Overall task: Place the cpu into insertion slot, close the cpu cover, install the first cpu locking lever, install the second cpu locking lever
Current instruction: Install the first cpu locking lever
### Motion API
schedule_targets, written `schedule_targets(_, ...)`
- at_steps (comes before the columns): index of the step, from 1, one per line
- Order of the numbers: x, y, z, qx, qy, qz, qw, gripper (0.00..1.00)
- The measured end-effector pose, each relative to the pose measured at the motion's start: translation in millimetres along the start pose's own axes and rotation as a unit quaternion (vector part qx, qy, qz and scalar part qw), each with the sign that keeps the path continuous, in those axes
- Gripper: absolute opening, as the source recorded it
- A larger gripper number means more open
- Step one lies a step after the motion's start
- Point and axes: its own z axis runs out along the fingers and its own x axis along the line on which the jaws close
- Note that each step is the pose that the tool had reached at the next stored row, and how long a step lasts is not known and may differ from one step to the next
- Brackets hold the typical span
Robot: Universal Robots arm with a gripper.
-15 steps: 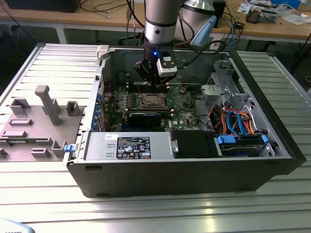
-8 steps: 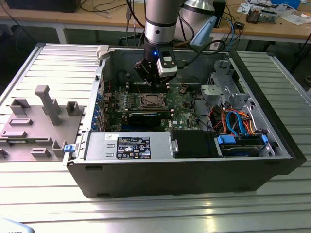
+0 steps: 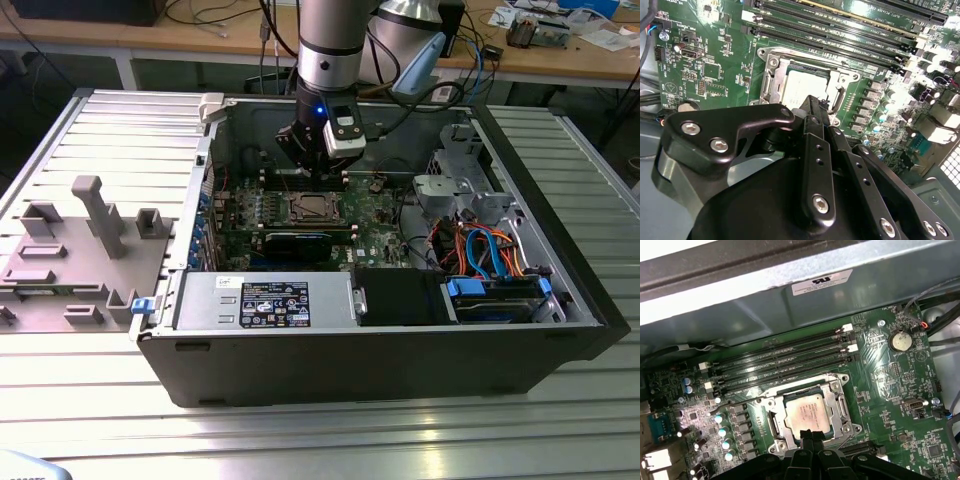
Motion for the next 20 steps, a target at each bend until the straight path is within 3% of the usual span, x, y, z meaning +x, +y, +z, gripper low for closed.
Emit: schedule_targets(20, 0.0, 0.0, 0.0, 0.0002, -0.0003, -0.015, 0.99988, 0.11)
